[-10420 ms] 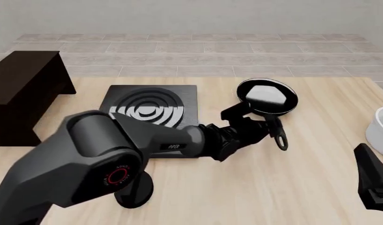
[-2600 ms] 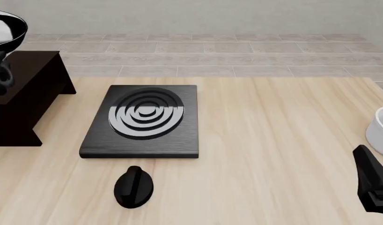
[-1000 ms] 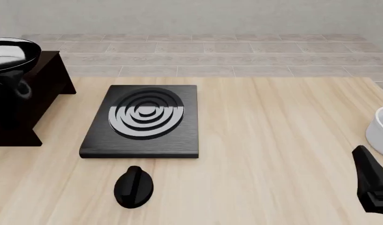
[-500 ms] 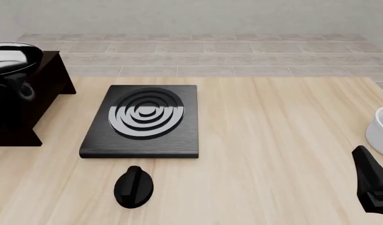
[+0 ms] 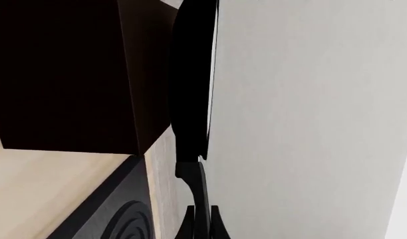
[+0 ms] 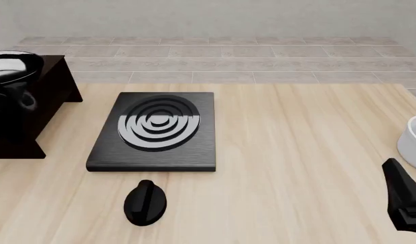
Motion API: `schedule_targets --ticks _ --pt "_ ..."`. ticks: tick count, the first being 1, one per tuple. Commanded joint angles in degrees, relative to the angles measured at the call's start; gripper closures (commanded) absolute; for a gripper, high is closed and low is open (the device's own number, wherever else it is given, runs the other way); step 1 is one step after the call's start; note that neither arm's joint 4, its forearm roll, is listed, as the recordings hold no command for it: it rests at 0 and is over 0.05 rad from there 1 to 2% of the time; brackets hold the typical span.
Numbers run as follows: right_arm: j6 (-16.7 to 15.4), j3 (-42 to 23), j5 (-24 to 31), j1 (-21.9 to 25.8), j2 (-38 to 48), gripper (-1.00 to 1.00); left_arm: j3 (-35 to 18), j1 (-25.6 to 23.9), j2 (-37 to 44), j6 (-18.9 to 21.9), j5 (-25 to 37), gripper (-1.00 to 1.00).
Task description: Put the frying pan on top of the cabinet.
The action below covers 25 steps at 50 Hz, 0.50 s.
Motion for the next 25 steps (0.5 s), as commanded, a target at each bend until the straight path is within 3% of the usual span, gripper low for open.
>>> schedule_targets --ticks 1,25 --pt "-0.1 0.0 0.0 0.0 0.0 -1.0 -0.8 0.3 0.1 0.0 -1.9 1.0" --pt "-0.1 0.0 0.2 0.0 0.0 -1.0 0.8 0.4 3.4 -1.1 -5.3 1.0"
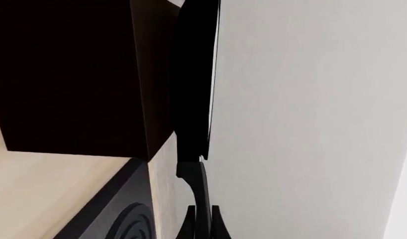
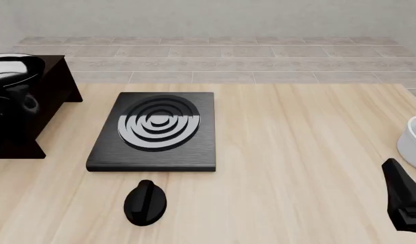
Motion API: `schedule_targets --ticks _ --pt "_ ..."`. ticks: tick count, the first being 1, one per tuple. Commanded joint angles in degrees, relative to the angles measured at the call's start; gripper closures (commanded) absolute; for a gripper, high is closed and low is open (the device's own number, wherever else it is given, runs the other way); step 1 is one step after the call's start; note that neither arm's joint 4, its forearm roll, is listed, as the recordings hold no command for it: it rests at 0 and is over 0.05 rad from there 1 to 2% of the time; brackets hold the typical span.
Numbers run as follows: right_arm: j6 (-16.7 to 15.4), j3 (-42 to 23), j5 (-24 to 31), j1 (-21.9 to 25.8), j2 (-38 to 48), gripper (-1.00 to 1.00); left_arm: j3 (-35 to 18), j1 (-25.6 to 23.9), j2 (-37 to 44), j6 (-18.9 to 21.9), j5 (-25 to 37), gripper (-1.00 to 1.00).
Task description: Put the frying pan on top of the cabinet.
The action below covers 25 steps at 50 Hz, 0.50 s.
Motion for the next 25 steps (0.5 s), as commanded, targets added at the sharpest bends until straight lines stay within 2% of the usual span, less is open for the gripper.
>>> schedule_targets --ticks 1,14,19,20,25 --pt "0.0 0.0 0.0 0.0 0.0 -1.0 0.1 0.0 0.7 0.1 -1.8 1.0" --pt "-0.2 0.0 0.1 0.1 0.0 -1.0 0.9 0.7 1.8 -0.4 -3.3 1.0" --pt "-0.2 0.0 0.2 0.1 0.0 -1.0 0.6 0.9 0.7 0.8 -2.2 1.0" --pt "-0.2 0.0 0.2 0.1 0.0 -1.0 0.7 0.8 0.9 0.7 -2.5 -1.0" --pt "-0.2 0.0 0.2 0.1 0.0 -1.0 0.7 1.1 0.8 0.9 -2.2 -1.0"
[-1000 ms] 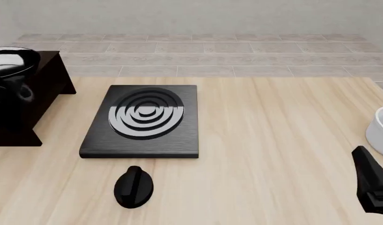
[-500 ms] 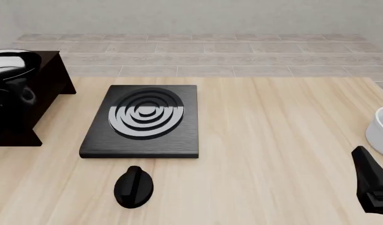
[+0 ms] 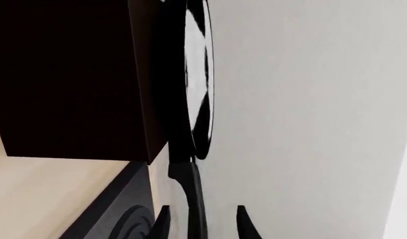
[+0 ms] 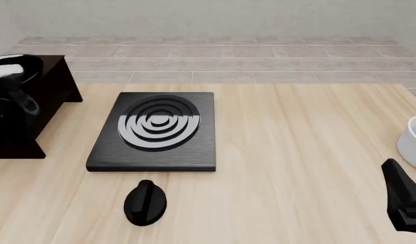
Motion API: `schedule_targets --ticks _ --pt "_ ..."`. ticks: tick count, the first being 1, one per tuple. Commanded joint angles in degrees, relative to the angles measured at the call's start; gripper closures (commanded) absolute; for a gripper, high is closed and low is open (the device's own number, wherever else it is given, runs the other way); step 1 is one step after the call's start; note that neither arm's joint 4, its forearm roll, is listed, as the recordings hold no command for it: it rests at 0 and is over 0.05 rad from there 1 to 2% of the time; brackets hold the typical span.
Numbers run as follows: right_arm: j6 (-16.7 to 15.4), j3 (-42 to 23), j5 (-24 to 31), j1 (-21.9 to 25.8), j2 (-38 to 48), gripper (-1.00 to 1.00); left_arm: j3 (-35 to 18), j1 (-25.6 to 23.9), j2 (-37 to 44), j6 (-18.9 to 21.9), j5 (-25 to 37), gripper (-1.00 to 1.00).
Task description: Put the frying pan on top of the cabinet.
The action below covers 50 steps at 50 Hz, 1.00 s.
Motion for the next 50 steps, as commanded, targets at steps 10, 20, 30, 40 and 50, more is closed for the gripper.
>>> schedule_targets --ticks 10,20,30,40,50 --pt "0.0 0.0 0.1 0.0 0.0 -1.0 0.0 0.7 0.2 1.1 0.1 -1.0" --pt "0.1 0.0 0.1 0.0 0.0 -1.0 0.4 0.9 -0.1 1.1 0.1 -1.0" --pt "0.0 0.0 0.1 0.0 0.0 -1.0 1.4 1.4 -2.5 1.2 0.9 -1.0" --pt "-0.2 0.0 0.1 0.1 0.0 -1.0 2.9 1.8 -6.7 1.1 1.9 -1.0" --pt "-0.2 0.0 0.1 0.1 0.0 -1.0 3.6 2.2 -9.9 1.0 3.4 -1.0"
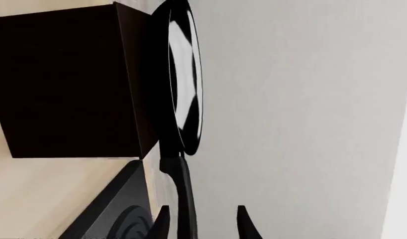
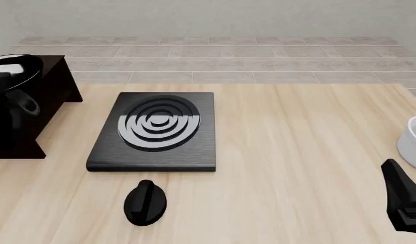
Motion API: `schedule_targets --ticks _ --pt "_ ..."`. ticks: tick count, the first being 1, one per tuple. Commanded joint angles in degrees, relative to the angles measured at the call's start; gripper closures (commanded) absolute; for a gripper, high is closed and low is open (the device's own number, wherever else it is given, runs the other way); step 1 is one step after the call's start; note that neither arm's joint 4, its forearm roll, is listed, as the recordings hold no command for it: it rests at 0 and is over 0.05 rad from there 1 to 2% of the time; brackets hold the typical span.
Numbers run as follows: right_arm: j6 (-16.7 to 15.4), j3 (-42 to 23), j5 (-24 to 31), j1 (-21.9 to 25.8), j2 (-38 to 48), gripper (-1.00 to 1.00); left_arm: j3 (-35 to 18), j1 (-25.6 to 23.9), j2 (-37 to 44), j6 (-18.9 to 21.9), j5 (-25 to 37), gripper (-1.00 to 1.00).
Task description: Put the frying pan on top of the cabinet.
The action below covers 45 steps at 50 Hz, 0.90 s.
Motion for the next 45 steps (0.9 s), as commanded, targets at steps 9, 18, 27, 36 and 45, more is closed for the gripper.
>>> schedule_targets --ticks 9,18,27,36,45 --pt "-0.1 0.0 0.1 0.1 0.0 -1.0 1.4 2.1 -4.4 0.2 1.4 -1.0" --pt "-0.3 0.0 0.1 0.2 0.0 -1.0 1.3 4.3 -5.5 0.9 2.1 -1.0" --pt "-0.2 0.0 0.0 0.1 0.0 -1.0 1.4 4.2 -10.5 1.5 5.8 -1.0" --pt "0.0 0.0 -0.1 0.0 0.0 -1.0 1.6 4.8 -20.3 2.2 12.5 -1.0" --pt "-0.1 0.0 -0.2 0.1 0.0 -1.0 1.1 3.9 -30.2 2.3 19.6 -1.0"
